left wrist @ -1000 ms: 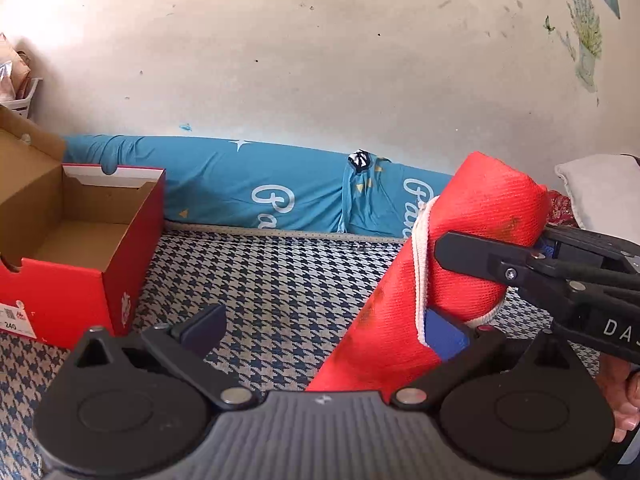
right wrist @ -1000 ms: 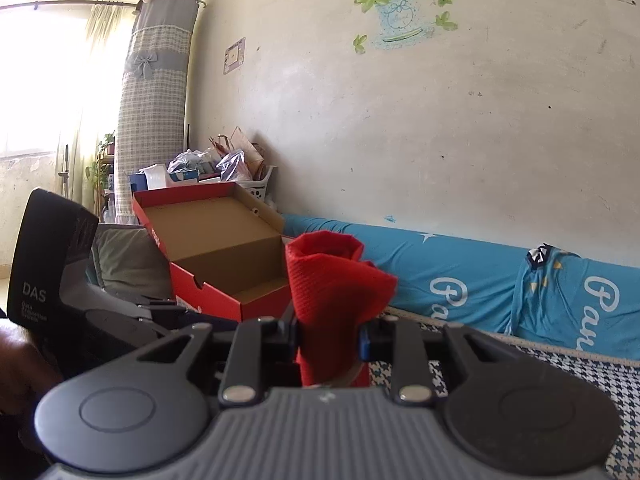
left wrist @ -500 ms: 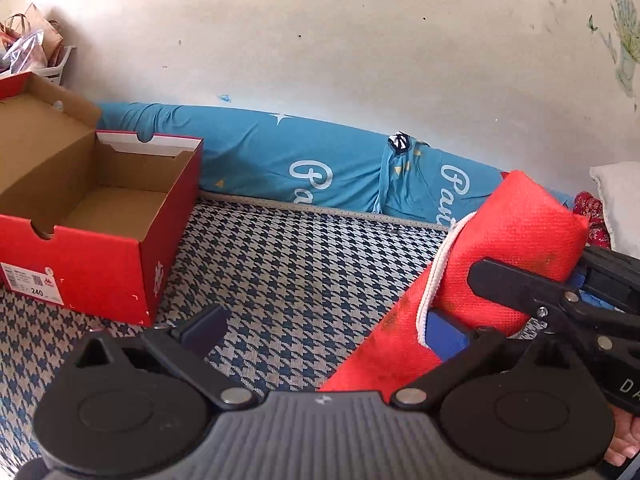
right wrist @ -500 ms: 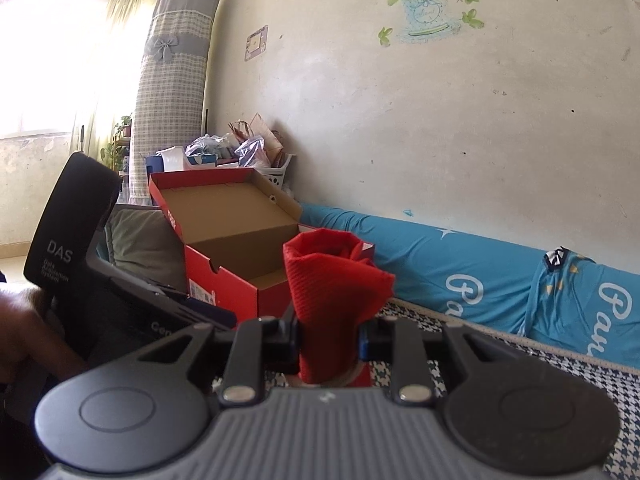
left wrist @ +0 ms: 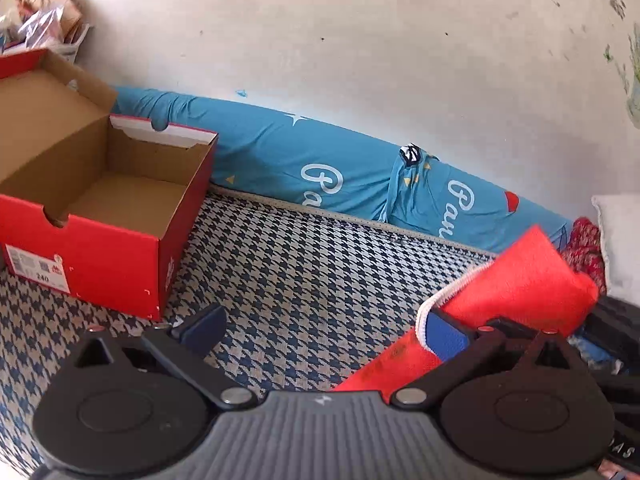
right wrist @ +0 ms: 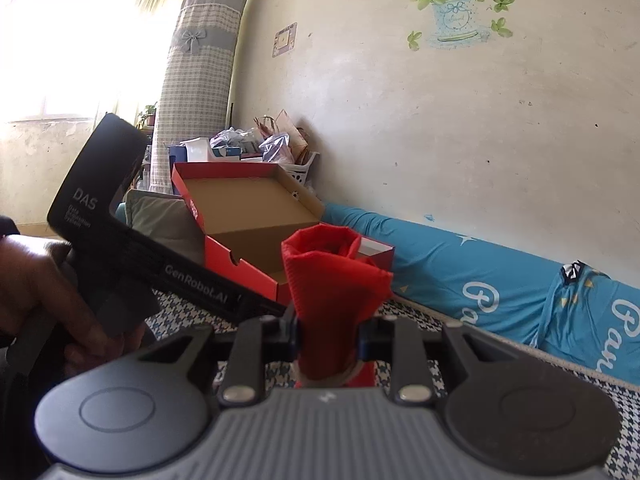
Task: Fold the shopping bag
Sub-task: 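Hold the banded red roll upright in the right gripper while the left tool backs away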
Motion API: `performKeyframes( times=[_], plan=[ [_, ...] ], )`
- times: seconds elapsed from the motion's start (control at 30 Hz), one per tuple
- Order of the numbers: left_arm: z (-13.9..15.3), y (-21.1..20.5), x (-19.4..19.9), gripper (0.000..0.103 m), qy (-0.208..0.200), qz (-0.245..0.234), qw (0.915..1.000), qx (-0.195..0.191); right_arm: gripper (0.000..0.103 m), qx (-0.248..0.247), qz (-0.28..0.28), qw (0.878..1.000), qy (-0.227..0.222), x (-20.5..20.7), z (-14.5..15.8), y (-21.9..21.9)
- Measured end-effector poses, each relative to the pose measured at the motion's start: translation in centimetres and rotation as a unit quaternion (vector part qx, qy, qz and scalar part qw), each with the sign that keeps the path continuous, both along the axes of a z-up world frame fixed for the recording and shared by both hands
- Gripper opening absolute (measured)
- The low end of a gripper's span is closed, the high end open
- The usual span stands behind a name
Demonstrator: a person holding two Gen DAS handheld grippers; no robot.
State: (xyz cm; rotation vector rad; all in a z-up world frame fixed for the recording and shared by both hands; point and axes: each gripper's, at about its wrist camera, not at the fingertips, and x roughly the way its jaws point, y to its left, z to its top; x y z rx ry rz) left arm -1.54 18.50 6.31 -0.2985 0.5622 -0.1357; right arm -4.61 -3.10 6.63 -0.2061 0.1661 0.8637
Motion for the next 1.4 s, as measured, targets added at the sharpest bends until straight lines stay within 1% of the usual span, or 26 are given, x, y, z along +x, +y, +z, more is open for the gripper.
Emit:
performKeyframes(
  times=[0.1,0.47,0.53,0.57,0.63,0.67,0.77,0.9,0.97,1.0,1.1,1.17,1.2,1.3,1.4],
  plan=[
    [-0.1,0.6,0.6,0.103,0.009,-0.005,0.9997,-0.022,0.022,-0.013,0.017,1.0,-0.011,-0.5,-0.2,0.5],
    [-0.7,2.8,2.6,0.103,0.039,-0.023,0.994,-0.1,0.022,-0.019,0.021,1.0,-0.012,-0.8,0.0,0.3],
    [-1.2,3.0,3.0,0.103,0.049,-0.031,0.9909,-0.121,0.022,-0.023,0.023,0.999,-0.015,-0.9,0.0,0.4],
    [-1.8,3.4,3.5,0.103,0.065,-0.036,0.9853,-0.154,0.022,-0.025,0.023,0.999,-0.015,-1.0,0.0,0.4],
    [-2.5,3.8,3.9,0.103,0.078,-0.043,0.9788,-0.185,0.022,-0.028,0.026,0.999,-0.017,-1.0,0.1,0.5],
    [-2.7,3.8,3.9,0.103,0.08,-0.046,0.9774,-0.19,0.022,-0.03,0.027,0.999,-0.018,-1.2,0.1,0.5],
    [-3.2,3.9,4.2,0.103,0.087,-0.054,0.9759,-0.193,0.022,-0.036,0.029,0.999,-0.024,-1.5,0.0,0.6],
    [-3.7,3.7,4.9,0.103,0.096,-0.065,0.9718,-0.206,0.022,-0.043,0.029,0.998,-0.03,-1.8,0.0,0.7],
    [-3.9,3.7,5.2,0.103,0.1,-0.073,0.9688,-0.215,0.022,-0.044,0.029,0.998,-0.029,-1.8,0.0,0.7],
    [-4.4,3.8,5.4,0.103,0.109,-0.08,0.9647,-0.226,0.022,-0.044,0.029,0.998,-0.029,-1.8,0.1,0.7],
    [-5.5,3.9,5.4,0.103,0.128,-0.069,0.9645,-0.221,0.022,-0.041,0.03,0.998,-0.028,-1.8,0.1,0.6],
    [-5.9,3.7,5.3,0.103,0.128,-0.065,0.966,-0.215,0.022,-0.023,0.022,0.999,-0.011,-1.2,0.2,0.3],
    [-5.9,3.5,5.2,0.103,0.123,-0.06,0.9668,-0.216,0.022,-0.014,0.018,1.0,-0.001,-0.9,0.2,0.1],
    [-5.4,3.0,5.0,0.103,0.108,-0.058,0.9732,-0.194,0.022,0.006,0.008,1.0,0.017,-0.1,0.3,-0.2],
    [-5.3,3.1,4.7,0.103,0.103,-0.056,0.9752,-0.188,0.023,0.022,0.005,0.999,0.034,0.4,0.3,-0.6]
  ],
)
